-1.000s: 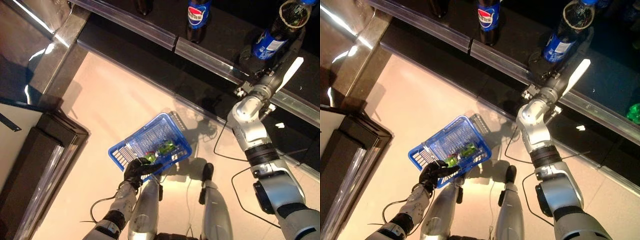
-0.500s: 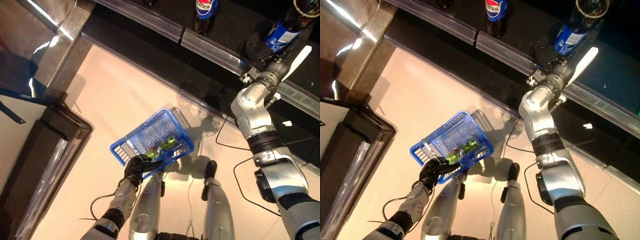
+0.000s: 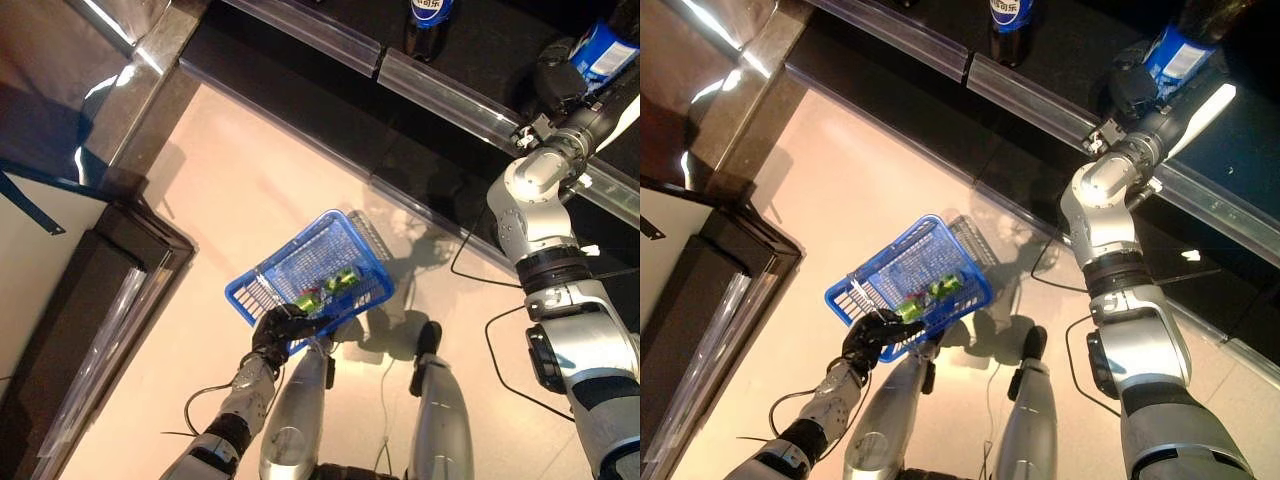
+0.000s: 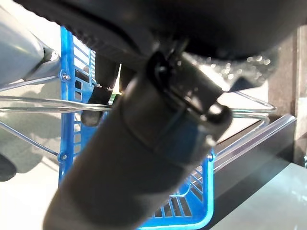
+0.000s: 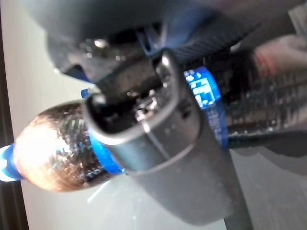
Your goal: Pick up the drink and place into the basket.
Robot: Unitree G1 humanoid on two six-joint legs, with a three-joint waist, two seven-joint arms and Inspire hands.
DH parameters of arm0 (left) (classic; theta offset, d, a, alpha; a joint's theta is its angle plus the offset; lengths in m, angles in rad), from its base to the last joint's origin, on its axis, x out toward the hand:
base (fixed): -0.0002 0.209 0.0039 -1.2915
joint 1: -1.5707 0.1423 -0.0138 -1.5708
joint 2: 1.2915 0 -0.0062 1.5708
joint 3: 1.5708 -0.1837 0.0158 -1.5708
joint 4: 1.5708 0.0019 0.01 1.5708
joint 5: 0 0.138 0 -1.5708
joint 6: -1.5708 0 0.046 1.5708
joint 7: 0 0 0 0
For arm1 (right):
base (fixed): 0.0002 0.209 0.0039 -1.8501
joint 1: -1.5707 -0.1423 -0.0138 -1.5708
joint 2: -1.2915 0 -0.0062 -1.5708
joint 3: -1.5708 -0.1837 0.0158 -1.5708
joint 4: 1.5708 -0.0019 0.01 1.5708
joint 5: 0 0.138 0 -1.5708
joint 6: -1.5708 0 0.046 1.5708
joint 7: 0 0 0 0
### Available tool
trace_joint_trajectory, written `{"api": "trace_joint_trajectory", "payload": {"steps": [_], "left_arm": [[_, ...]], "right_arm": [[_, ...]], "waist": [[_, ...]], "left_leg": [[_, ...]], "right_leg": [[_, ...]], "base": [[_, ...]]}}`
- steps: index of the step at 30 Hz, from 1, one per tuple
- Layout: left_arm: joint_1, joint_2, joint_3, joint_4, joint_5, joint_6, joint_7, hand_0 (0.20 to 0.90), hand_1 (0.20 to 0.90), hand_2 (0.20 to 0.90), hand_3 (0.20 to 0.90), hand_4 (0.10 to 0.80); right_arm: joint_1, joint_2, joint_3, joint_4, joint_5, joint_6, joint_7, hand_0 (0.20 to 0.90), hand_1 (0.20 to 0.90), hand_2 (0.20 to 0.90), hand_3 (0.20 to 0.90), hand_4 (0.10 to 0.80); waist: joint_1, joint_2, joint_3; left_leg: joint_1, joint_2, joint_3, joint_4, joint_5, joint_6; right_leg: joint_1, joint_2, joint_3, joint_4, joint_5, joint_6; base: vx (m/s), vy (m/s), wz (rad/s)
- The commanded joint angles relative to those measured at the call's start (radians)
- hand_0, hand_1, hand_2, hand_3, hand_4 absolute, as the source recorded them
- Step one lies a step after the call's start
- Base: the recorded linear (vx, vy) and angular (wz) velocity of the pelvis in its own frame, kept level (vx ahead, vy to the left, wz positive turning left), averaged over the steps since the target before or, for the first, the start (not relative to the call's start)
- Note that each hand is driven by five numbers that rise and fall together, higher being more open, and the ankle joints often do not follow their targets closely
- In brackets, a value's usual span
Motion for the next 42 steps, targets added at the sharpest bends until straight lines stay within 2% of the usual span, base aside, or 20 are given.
{"api": "trace_joint_trajectory", "payload": {"steps": [1,4,10,14,17,20,22,23,24,26,30,33,36,42], "left_arm": [[0.232,0.101,-0.022,-0.01,-0.028,-0.031,-0.016,0.3,0.3,0.3,0.2,0.1],[0.238,0.102,0.003,-0.029,-0.061,-0.056,-0.026,0.3,0.3,0.3,0.2,0.1],[0.259,0.107,0.054,-0.097,-0.083,-0.095,-0.022,0.3,0.3,0.3,0.2,0.1],[0.283,0.113,0.09,-0.131,-0.096,-0.114,-0.038,0.3,0.3,0.3,0.2,0.1],[0.318,0.117,0.132,-0.201,-0.099,-0.13,-0.071,0.3,0.3,0.3,0.2,0.1],[0.333,0.12,0.139,-0.233,-0.098,-0.135,-0.087,0.3,0.3,0.3,0.2,0.1],[0.369,0.135,0.157,-0.332,-0.096,-0.136,-0.116,0.3,0.3,0.3,0.2,0.1],[0.374,0.137,0.159,-0.346,-0.098,-0.136,-0.123,0.3,0.3,0.3,0.2,0.1],[0.393,0.152,0.164,-0.414,-0.089,-0.127,-0.13,0.3,0.3,0.3,0.2,0.1],[0.413,0.169,0.162,-0.491,-0.075,-0.117,-0.139,0.3,0.3,0.3,0.2,0.1],[0.435,0.198,0.157,-0.608,-0.09,-0.091,-0.145,0.3,0.3,0.3,0.2,0.1],[0.458,0.223,0.148,-0.739,-0.086,-0.069,-0.149,0.3,0.3,0.3,0.2,0.1],[0.469,0.235,0.14,-0.817,-0.115,-0.03,-0.162,0.3,0.3,0.3,0.2,0.1],[0.463,0.281,0.113,-0.932,-0.113,-0.002,-0.189,0.3,0.3,0.3,0.2,0.1]], "right_arm": [[-0.07,-0.129,-0.029,-0.12,-0.042,-0.145,0.027,0.3,0.3,0.3,0.2,0.1],[-0.043,-0.135,-0.041,-0.159,-0.038,-0.152,0.043,0.3,0.3,0.3,0.2,0.1],[0.044,-0.138,-0.081,-0.341,-0.081,-0.104,0.096,0.3,0.3,0.3,0.2,0.1],[0.128,-0.132,-0.103,-0.479,-0.087,-0.08,0.165,0.3,0.3,0.3,0.2,0.1],[0.246,-0.108,-0.115,-0.659,-0.078,-0.057,0.283,0.3,0.3,0.3,0.2,0.1],[0.287,-0.094,-0.118,-0.709,-0.04,-0.055,0.348,0.3,0.3,0.3,0.2,0.1],[0.38,-0.069,-0.108,-0.81,0.01,-0.04,0.489,0.3,0.3,0.3,0.2,0.1],[0.393,-0.064,-0.104,-0.823,0.018,-0.041,0.516,0.3,0.3,0.3,0.2,0.1],[0.449,-0.041,-0.086,-0.881,0.068,-0.026,0.596,0.3,0.3,0.3,0.2,0.1],[0.497,-0.024,-0.063,-0.929,0.126,-0.01,0.669,0.3,0.3,0.3,0.2,0.1],[0.55,-0.002,-0.025,-0.988,0.19,0.015,0.756,0.3,0.3,0.3,0.2,0.1],[0.606,0.039,0.046,-1.046,0.207,0.045,0.826,0.3,0.3,0.3,0.2,0.1],[0.623,0.059,0.104,-1.066,0.192,0.051,0.844,0.3,0.3,0.3,0.2,0.1],[0.587,0.076,0.225,-1.041,0.189,0.085,0.836,0.3,0.3,0.3,0.2,0.1]], "waist": [[0.016,-0.016,-0.014],[0.008,-0.016,-0.014],[-0.006,-0.024,-0.017],[-0.015,-0.033,-0.058],[-0.026,-0.043,-0.1],[-0.03,-0.047,-0.112],[-0.034,-0.058,-0.134],[-0.035,-0.06,-0.137],[-0.034,-0.068,-0.155],[-0.031,-0.075,-0.172],[-0.026,-0.078,-0.189],[-0.012,-0.079,-0.206],[0.004,-0.081,-0.214],[0.043,-0.084,-0.213]], "left_leg": [[-0.051,-0.022,-0.068,0.151,-0.065,0.028],[-0.017,-0.02,-0.062,0.143,-0.064,0.025],[0.06,-0.011,-0.054,0.135,-0.062,0.016],[0.093,-0.004,-0.051,0.113,-0.047,0.01],[0.133,0.007,-0.048,0.1,-0.041,0.003],[0.146,0.011,-0.047,0.096,-0.039,0.001],[0.162,0.015,-0.046,0.102,-0.037,-0.001],[0.164,0.015,-0.046,0.103,-0.038,-0.001],[0.176,0.019,-0.046,0.105,-0.037,-0.003],[0.191,0.021,-0.048,0.1,-0.037,-0.004],[0.212,0.022,-0.05,0.085,-0.034,-0.003],[0.235,0.019,-0.058,0.062,-0.033,-0.002],[0.254,0.015,-0.065,0.041,-0.038,0.0],[0.258,0.008,-0.087,0.044,-0.049,0.003]], "right_leg": [[0.051,-0.023,-0.079,-0.006,0.012,-0.055],[0.082,-0.023,-0.076,-0.012,0.006,-0.057],[0.163,-0.017,-0.073,-0.017,-0.02,-0.063],[0.202,-0.012,-0.076,-0.039,-0.023,-0.067],[0.246,-0.008,-0.077,-0.053,-0.034,-0.069],[0.26,-0.005,-0.077,-0.057,-0.038,-0.071],[0.284,-0.001,-0.077,-0.059,-0.045,-0.075],[0.288,0.0,-0.078,-0.059,-0.046,-0.075],[0.309,0.003,-0.081,-0.062,-0.05,-0.076],[0.333,0.006,-0.084,-0.071,-0.053,-0.075],[0.365,0.009,-0.088,-0.088,-0.055,-0.075],[0.401,0.012,-0.098,-0.112,-0.053,-0.071],[0.424,0.013,-0.112,-0.13,-0.05,-0.066],[0.441,0.009,-0.135,-0.134,-0.048,-0.061]], "base": [[-0.042,0.03,0.0],[-0.051,0.031,-0.01],[-0.031,0.013,0.01],[0.019,0.02,-0.04],[0.068,0.02,0.02],[0.05,0.007,-0.03],[0.046,-0.015,-0.06],[0.068,-0.024,-0.01],[0.068,-0.024,0.0],[0.081,-0.027,0.01],[0.055,0.0,0.1],[0.046,-0.003,0.1],[0.01,-0.018,0.13],[-0.035,-0.035,0.08]]}}
